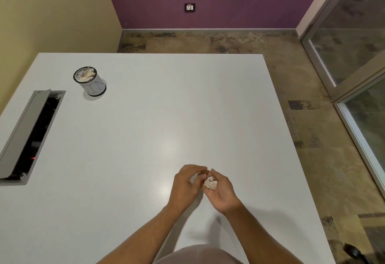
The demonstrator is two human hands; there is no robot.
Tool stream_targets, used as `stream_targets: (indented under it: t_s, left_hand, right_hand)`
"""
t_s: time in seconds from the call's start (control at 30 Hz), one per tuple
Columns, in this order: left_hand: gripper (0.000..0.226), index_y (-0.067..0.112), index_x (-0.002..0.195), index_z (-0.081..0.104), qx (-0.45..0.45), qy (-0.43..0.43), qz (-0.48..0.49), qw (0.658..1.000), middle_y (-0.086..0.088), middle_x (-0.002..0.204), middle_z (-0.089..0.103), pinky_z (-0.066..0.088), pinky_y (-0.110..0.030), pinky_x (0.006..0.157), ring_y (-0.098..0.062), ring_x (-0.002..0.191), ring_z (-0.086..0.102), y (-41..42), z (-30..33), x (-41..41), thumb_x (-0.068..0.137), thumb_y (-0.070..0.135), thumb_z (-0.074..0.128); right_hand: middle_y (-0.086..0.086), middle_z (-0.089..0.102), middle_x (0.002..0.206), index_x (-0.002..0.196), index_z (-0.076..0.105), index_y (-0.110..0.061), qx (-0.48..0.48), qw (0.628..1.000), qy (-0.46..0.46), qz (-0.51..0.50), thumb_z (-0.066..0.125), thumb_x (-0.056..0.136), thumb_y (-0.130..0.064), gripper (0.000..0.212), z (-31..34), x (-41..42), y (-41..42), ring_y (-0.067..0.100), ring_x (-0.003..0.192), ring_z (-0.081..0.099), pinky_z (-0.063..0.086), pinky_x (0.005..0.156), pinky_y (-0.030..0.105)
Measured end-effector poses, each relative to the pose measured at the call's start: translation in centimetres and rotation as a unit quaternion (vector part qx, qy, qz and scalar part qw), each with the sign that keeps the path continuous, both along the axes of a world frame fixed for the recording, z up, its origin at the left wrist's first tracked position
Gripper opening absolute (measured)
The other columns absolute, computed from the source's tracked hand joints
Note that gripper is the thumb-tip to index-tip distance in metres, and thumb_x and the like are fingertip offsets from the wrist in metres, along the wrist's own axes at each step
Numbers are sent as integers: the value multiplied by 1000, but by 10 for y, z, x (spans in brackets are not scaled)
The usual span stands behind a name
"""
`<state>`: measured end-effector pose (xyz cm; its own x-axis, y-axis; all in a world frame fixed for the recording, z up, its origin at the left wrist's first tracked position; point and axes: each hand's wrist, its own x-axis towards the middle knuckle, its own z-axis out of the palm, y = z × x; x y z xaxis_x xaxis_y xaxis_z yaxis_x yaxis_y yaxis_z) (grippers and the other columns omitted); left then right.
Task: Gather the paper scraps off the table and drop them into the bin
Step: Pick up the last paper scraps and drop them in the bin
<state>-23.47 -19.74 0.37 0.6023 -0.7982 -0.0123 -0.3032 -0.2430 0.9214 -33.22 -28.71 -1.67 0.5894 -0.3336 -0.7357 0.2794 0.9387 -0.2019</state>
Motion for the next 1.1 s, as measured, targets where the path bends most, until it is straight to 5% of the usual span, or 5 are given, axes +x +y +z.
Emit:
stream_targets:
  t_s: [0.3,0.43,0.63,0.93,1.1]
  left_hand:
    - [15,17,100,74,142,42,112,983,16,92,68,40,-4,73,5,82,61,-8,-28,23,88,11,67]
    - [24,12,68,48,246,-77,15,966,0,77,53,41,-31,62,-20,72,50,-11,-48,29,86,11,64]
    - [13,9,88,72,250,-164,-28,954,-2,93,61,41,-28,68,-21,92,53,-29,-59,28,93,15,61]
    - [16,3,73,67,276,-291,-103,910,-9,75,63,51,-38,56,-27,69,59,-33,-53,23,68,-12,67]
    - [15,11,98,61,378,-186,-68,904,-5,99,58,45,-29,76,-22,92,56,-30,-51,19,92,7,49]
  right_hand:
    - [22,67,79,99,62,15,-1,996,91,-8,45,101,-15,34,2,-8,-10,31,75,65,60,63,33]
    - [23,70,79,100,63,14,13,993,118,-13,46,101,-17,35,-1,-18,-16,32,79,65,61,62,34]
    - [21,70,82,104,62,14,-13,992,125,9,46,102,-18,36,-3,-30,-24,29,75,68,61,69,34]
    - [23,70,85,105,63,14,-22,990,135,29,46,102,-19,37,-1,-28,-24,29,75,69,61,63,33]
    - [23,70,79,99,62,14,-8,992,123,20,43,102,-17,37,2,-24,-18,32,79,64,60,62,34]
